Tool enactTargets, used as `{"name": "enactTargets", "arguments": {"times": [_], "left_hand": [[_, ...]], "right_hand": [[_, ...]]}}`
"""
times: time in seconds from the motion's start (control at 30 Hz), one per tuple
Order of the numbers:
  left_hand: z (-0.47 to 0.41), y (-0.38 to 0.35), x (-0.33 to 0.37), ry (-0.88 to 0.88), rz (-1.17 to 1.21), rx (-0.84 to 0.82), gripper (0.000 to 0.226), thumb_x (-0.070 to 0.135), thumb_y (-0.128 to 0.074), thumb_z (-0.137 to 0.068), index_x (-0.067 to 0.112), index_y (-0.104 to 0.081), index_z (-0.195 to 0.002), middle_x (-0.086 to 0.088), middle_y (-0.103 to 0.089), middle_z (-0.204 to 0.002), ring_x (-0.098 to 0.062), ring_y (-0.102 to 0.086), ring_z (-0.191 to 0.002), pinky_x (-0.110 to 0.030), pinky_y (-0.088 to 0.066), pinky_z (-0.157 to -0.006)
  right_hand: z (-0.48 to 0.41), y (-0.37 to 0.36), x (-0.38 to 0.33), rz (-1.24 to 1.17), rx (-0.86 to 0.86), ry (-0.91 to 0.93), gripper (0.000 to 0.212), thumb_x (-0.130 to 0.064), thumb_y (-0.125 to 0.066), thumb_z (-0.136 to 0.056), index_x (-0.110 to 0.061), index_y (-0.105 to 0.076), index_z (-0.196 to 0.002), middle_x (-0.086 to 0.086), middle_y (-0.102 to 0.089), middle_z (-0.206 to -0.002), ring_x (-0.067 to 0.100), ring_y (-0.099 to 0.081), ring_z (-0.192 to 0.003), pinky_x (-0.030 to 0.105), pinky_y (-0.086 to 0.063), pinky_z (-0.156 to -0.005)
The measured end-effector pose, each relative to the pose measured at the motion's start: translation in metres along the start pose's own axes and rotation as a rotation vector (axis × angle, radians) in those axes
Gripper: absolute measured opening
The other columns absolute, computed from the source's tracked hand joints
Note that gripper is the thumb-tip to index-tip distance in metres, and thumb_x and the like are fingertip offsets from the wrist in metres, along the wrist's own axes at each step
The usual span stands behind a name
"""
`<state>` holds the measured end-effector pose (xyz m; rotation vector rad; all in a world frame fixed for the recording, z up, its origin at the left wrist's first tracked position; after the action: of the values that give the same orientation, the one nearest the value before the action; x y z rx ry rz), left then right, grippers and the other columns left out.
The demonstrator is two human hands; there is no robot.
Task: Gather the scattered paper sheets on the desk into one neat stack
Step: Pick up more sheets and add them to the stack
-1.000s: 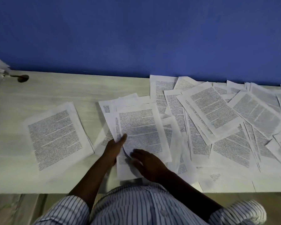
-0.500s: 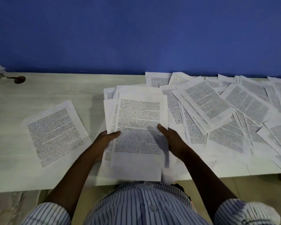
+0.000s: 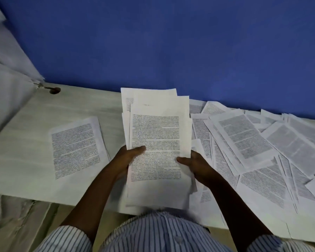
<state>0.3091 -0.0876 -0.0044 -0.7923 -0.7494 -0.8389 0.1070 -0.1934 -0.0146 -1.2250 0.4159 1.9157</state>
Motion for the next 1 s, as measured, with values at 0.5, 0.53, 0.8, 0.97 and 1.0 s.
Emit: {"name": "enactTargets", "arguments": {"times": [0.5, 0.53, 0.8, 0.97, 1.0], "left_hand": [[0.037, -0.042, 0.134, -0.531, 0.200, 0.323, 0.037, 0.004, -0.068, -0.089, 0.016, -0.066, -0.124, -0.005, -0.071, -0.122, -0.027, -0.067, -0.113, -0.044, -0.053, -0.098], [0.042, -0.052, 0.143, -0.561, 0.220, 0.288, 0.036, 0.003, -0.066, -0.089, 0.015, -0.066, -0.123, -0.004, -0.072, -0.119, -0.026, -0.068, -0.111, -0.041, -0.055, -0.095], [0.054, -0.062, 0.162, -0.583, -0.003, 0.452, 0.028, 0.008, -0.075, -0.086, 0.031, -0.068, -0.101, 0.019, -0.074, -0.094, -0.005, -0.070, -0.096, -0.025, -0.055, -0.088], [0.059, -0.077, 0.164, -0.628, 0.101, 0.342, 0.040, 0.012, -0.075, -0.084, 0.023, -0.065, -0.121, 0.006, -0.073, -0.117, -0.018, -0.069, -0.109, -0.036, -0.057, -0.088], [0.060, -0.085, 0.164, -0.627, 0.125, 0.278, 0.041, 0.014, -0.075, -0.084, 0.025, -0.065, -0.121, 0.005, -0.073, -0.118, -0.017, -0.070, -0.107, -0.036, -0.058, -0.085]], "right_hand": [[0.010, -0.004, 0.006, -0.827, 0.032, -0.038, 0.085, -0.048, -0.086, -0.066, -0.018, -0.056, -0.139, 0.013, -0.065, -0.132, 0.035, -0.061, -0.120, 0.054, -0.055, -0.094], [0.010, -0.012, -0.001, -0.908, -0.012, -0.028, 0.090, -0.053, -0.088, -0.062, -0.017, -0.056, -0.139, 0.015, -0.063, -0.134, 0.037, -0.061, -0.120, 0.057, -0.053, -0.094], [0.003, -0.005, -0.070, -1.085, 0.016, 0.122, 0.061, -0.065, -0.052, -0.091, -0.025, -0.060, -0.135, 0.009, -0.067, -0.129, 0.029, -0.063, -0.116, 0.053, -0.036, -0.113], [0.004, 0.000, -0.064, -1.029, 0.026, 0.133, 0.049, -0.051, -0.051, -0.097, -0.024, -0.058, -0.137, 0.008, -0.066, -0.130, 0.027, -0.063, -0.116, 0.047, -0.053, -0.098], [0.004, 0.002, -0.063, -1.033, 0.018, 0.139, 0.047, -0.050, -0.050, -0.098, -0.025, -0.059, -0.136, 0.008, -0.067, -0.129, 0.027, -0.063, -0.116, 0.048, -0.053, -0.097]]}}
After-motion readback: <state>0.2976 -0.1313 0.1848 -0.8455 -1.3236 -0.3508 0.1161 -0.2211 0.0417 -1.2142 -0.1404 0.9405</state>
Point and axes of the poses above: each hand's wrist, its own z-axis away from the middle knuckle, its own y-axis out of the back of the hand, x = y × z, the point moved 10 cm from there along -z, towards the middle knuckle
